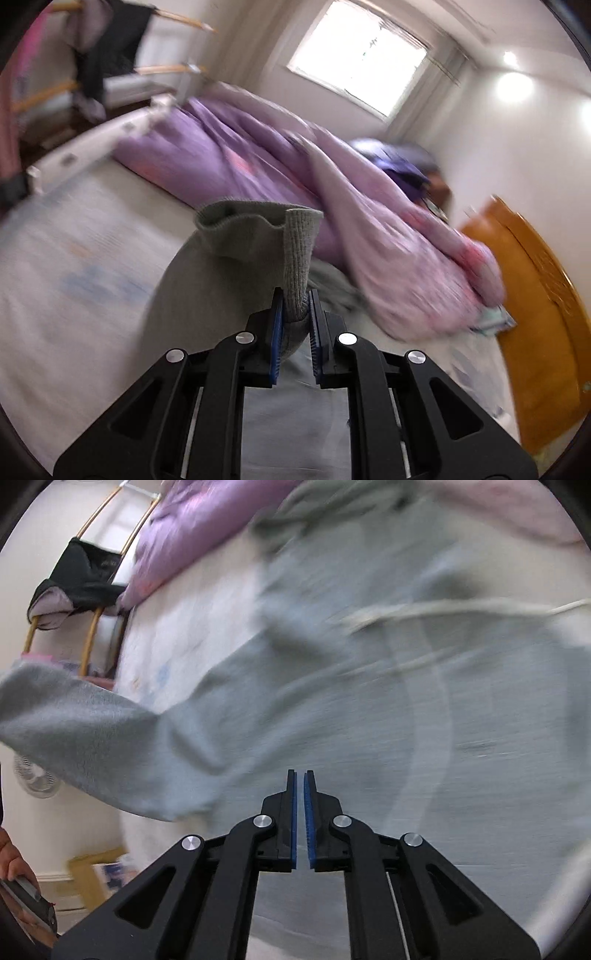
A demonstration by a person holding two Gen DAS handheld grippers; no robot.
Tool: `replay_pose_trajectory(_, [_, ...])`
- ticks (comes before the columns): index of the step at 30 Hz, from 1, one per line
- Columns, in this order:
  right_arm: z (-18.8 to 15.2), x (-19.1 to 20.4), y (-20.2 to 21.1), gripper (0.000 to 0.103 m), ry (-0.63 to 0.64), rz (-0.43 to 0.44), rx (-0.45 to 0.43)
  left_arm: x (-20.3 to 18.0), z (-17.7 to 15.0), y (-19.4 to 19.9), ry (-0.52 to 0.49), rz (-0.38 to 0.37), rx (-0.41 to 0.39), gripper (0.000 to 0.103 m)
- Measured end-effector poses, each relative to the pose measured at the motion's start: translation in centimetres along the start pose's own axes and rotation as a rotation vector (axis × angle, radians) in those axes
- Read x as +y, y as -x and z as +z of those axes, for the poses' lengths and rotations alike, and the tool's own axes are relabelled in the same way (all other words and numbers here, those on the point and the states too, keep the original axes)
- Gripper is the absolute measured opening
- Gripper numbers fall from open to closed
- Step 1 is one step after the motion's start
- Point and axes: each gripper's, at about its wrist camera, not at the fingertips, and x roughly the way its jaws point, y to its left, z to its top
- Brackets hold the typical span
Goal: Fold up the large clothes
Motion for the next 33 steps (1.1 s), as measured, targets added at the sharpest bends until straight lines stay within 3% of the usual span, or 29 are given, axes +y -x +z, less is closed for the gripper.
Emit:
replay_pose_trajectory(6, [0.5,-13.2,10.7,0.006,-0.064,-0.197,-0.115,-9.9,-10.0,-11.6,-0.074,-0.035,0.212,0.012])
replay_pose_trajectory(12, [0.9,-28.3,19.0,0.006,-0.308,-0.359,-0.189,-13.6,-19.6,-20.1,-0.174,0.04,0.458,0.012])
replay_pose_trajectory(15, [0.6,-33.4,20.2,0.006,-0.473,-0.338,-0.215,-13.8,-22.9,-22.2,-0.21,0.061,0.551,0.013])
replay_pose_trajectory(18, [-0.3,-38.2,21.0,0.012,-0.613,-0.375,-0.221,-13.8,-24.7,-22.7,-0.234,0.087,0.578,0.013])
replay_pose_trajectory(20, [-0.9,-40.9,21.3,0.031,-0.694,-0.403,-0.221,-13.5,-25.5,-23.0,-0.231,0.09,0.604,0.013])
replay_pose_trajectory(22, [-1.4,-43.4,21.2,0.042,-0.776,-0.402,-0.206,-13.8,-26.2,-23.0,-0.248,0.088,0.614,0.013])
replay_pose_trajectory(25, [-2.0,-46.1,19.5,0.052,-0.885,-0.37,-0.127,-14.2,-26.6,-23.4,-0.259,0.079,0.648,0.016])
replay_pose_trajectory(28, [-2.2,-47.8,18.4,0.053,-0.932,-0.358,-0.111,-14.8,-26.6,-23.2,-0.268,0.066,0.66,0.019])
replay_pose_trajectory(30, [-2.1,-48.6,17.8,0.054,-0.951,-0.338,-0.122,-15.1,-26.4,-22.8,-0.273,0.052,0.66,0.025])
replay_pose_trajectory(31, [-2.2,-49.1,17.7,0.055,-0.969,-0.315,-0.142,-15.3,-26.3,-22.6,-0.269,0.036,0.662,0.035])
replay_pose_trajectory(32, [-2.3,-49.5,17.6,0.056,-0.994,-0.297,-0.156,-15.3,-26.2,-22.4,-0.258,0.017,0.663,0.052])
replay_pose_trajectory(33, [-2.5,-50.1,17.4,0.056,-1.022,-0.287,-0.161,-15.3,-26.1,-22.0,-0.249,0.01,0.658,0.059])
